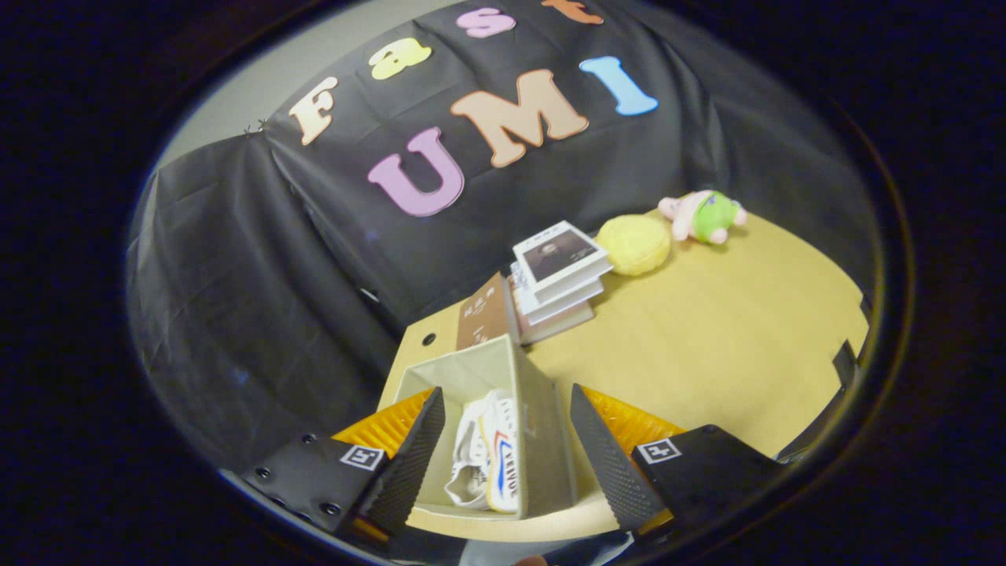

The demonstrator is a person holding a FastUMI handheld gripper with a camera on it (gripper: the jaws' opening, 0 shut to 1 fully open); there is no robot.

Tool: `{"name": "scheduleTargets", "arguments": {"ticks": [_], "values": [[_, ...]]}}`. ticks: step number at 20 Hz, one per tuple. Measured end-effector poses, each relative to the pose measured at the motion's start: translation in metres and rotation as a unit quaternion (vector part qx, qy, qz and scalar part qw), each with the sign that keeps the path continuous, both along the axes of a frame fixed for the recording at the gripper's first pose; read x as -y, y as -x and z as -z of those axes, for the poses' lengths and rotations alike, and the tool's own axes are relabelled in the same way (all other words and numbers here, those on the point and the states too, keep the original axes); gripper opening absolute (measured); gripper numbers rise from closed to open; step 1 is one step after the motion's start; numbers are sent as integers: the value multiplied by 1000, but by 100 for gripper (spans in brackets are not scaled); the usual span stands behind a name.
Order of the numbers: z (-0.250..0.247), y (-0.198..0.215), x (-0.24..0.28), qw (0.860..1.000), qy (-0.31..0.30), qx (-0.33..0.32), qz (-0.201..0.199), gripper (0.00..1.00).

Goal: Open the storage box then place both shoes into the box .Put the left shoe in first, then the right shoe, with the right side of both shoes facing outward in a uniform manner.

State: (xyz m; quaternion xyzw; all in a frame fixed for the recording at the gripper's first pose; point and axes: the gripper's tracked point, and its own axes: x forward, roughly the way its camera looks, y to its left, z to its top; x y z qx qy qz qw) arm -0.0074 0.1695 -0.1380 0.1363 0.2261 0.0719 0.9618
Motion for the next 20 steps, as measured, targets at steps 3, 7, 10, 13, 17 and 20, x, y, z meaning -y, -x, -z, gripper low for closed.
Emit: {"name": "scheduleTargets", "arguments": {"ticks": [3,7,10,13,17,20], "values": [[-37,-5,32,997,26,74,29,100],[-83,-5,60,984,66,157,45,100],[-113,-4,77,971,114,205,54,100],[-126,-6,87,961,150,227,59,100],[-132,-7,95,960,153,230,52,100],[-136,-8,103,961,143,232,47,100]]}}
